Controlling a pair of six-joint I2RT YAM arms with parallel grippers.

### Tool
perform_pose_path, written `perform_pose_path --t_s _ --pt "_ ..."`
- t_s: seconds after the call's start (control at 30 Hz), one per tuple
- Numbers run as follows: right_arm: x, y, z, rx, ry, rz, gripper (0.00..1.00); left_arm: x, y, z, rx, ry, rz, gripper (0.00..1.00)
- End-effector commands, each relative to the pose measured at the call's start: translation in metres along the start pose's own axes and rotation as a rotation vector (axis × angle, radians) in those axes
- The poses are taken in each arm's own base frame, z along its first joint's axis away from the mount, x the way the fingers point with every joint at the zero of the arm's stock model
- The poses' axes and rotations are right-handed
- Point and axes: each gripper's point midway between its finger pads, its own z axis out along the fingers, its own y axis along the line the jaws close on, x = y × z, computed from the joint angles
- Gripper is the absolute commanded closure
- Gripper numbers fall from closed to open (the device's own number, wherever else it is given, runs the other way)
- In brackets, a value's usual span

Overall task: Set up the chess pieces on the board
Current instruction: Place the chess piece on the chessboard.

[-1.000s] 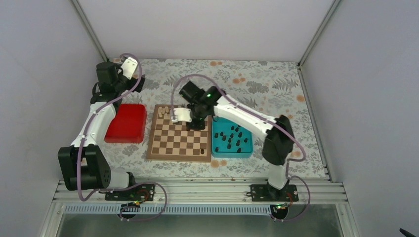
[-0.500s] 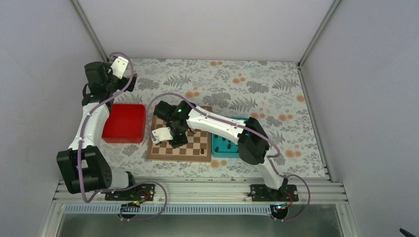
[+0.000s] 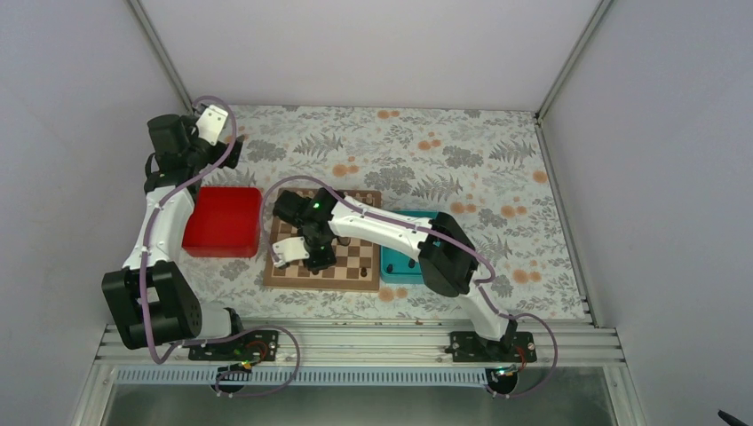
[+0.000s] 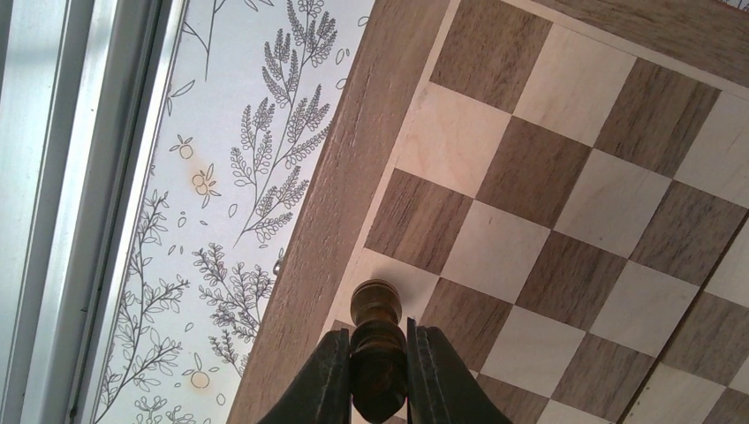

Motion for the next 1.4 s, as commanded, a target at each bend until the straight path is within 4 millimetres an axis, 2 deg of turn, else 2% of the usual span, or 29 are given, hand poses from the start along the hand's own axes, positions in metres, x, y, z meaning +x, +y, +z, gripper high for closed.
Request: perform_pose_path --t_s 0.0,0.27,0.67,0.7,0.73,0.8,0.9,1.07,1.13,1.2,1.27,1.3,1.37 --pt "0.000 0.003 0.007 -0.004 0.006 0.001 0.94 -0.004 -0.001 -0.003 0.012 -0.031 0.012 0.00" --pt "0.004 0.003 0.017 0.000 0.012 0.000 0.94 0.001 -0.001 -0.003 0.017 -0.024 0.006 0.00" --pt "0.008 0.006 0.018 0.011 0.004 0.004 0.92 0.001 -0.004 -0.004 0.032 -0.025 -0.009 0.00" --pt "0.008 0.006 0.018 0.011 0.003 0.003 0.89 0.001 -0.003 -0.004 0.032 -0.024 -0.009 0.00" --pt "0.008 0.006 0.016 0.011 0.001 0.003 0.80 0.002 -0.004 -0.004 0.033 -0.024 -0.008 0.00" --pt "0.007 0.007 0.013 0.016 -0.002 0.001 0.71 0.002 -0.004 -0.004 0.034 -0.022 -0.007 0.00" --pt "0.006 0.005 0.002 0.041 -0.013 0.001 0.56 0.002 -0.004 -0.005 0.036 -0.022 -0.007 0.00" --pt "0.007 -0.002 -0.037 0.104 -0.055 0.028 0.48 -0.002 -0.006 -0.005 0.048 -0.031 -0.012 0.00" --pt "0.020 -0.010 -0.058 0.145 -0.058 0.068 0.47 -0.004 -0.005 -0.006 0.050 -0.035 -0.014 0.00" --pt "0.043 -0.020 -0.081 0.186 -0.060 0.132 0.47 -0.005 -0.005 -0.006 0.051 -0.036 -0.017 0.00" --pt "0.079 -0.026 -0.096 0.210 -0.050 0.212 0.48 -0.005 -0.006 -0.005 0.054 -0.036 -0.019 0.00" --pt "0.104 -0.035 -0.106 0.234 -0.047 0.274 0.49 -0.004 -0.006 -0.005 0.057 -0.037 -0.022 0.00" --pt "0.143 -0.040 -0.115 0.264 -0.037 0.362 0.53 -0.002 -0.007 -0.002 0.066 -0.037 -0.033 0.00"
